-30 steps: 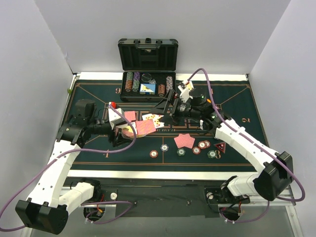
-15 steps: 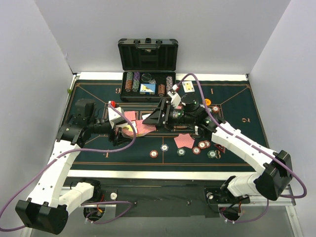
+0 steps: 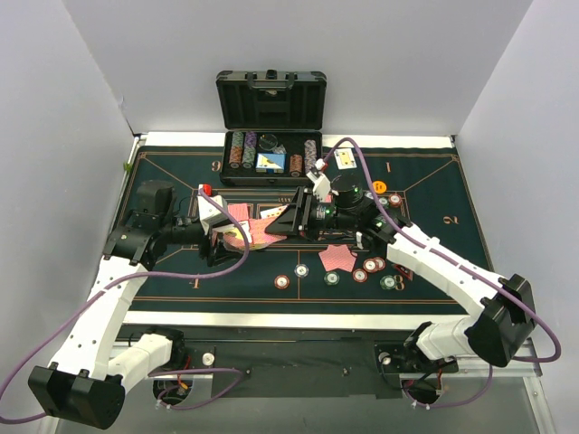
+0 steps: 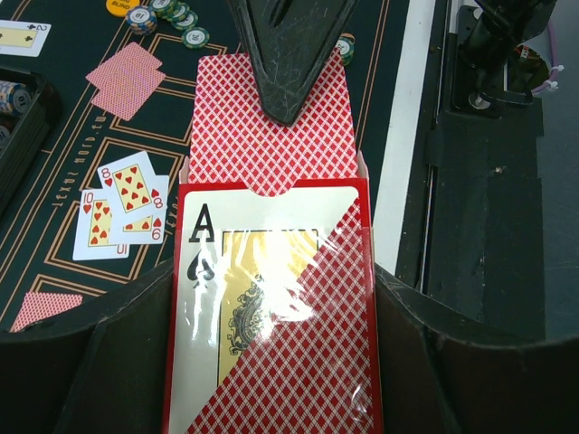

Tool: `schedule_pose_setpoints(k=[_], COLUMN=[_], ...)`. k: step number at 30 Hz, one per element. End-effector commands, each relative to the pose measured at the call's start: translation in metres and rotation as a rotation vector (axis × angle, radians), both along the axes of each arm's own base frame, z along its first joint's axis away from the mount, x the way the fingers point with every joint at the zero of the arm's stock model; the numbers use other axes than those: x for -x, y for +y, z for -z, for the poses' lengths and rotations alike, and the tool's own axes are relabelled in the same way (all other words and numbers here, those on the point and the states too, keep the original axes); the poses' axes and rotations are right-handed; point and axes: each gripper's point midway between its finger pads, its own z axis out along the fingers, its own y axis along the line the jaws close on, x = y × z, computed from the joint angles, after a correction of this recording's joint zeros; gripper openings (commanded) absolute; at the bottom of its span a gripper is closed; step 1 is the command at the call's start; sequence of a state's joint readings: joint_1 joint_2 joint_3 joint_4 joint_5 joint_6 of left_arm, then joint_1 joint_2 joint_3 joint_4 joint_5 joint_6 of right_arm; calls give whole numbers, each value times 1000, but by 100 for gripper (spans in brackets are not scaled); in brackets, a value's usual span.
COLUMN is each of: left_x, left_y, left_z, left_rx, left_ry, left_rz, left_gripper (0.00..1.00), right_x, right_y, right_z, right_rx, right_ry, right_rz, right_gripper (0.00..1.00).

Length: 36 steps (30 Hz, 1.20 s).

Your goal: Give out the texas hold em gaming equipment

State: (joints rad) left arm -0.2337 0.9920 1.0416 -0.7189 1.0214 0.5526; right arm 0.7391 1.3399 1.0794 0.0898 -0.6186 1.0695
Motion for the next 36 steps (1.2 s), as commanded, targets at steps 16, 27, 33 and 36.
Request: schedule_pose_setpoints(k=[16,27,33,36], left_x=[-3,-3,-1,-1], left_y=[-5,-5,-5,-4], left_z=[-27,-25,-24,-26], left_rx=[59,58,55,54], left_ry=[-95,-96,-95,-96], left_rz=[30,29,31,30], left_gripper=[2,2,1,2], right_x=[-15,-24,-41,-51], right_y=[-34,-47,-67,-79], right_z=[-21,-37,-57,-63], right_rx=[-13,-42,-65,-52], right_ry=[-38,-50,-96,-102], right_rz=[57,102,158,190], right_gripper=[30,6,0,1])
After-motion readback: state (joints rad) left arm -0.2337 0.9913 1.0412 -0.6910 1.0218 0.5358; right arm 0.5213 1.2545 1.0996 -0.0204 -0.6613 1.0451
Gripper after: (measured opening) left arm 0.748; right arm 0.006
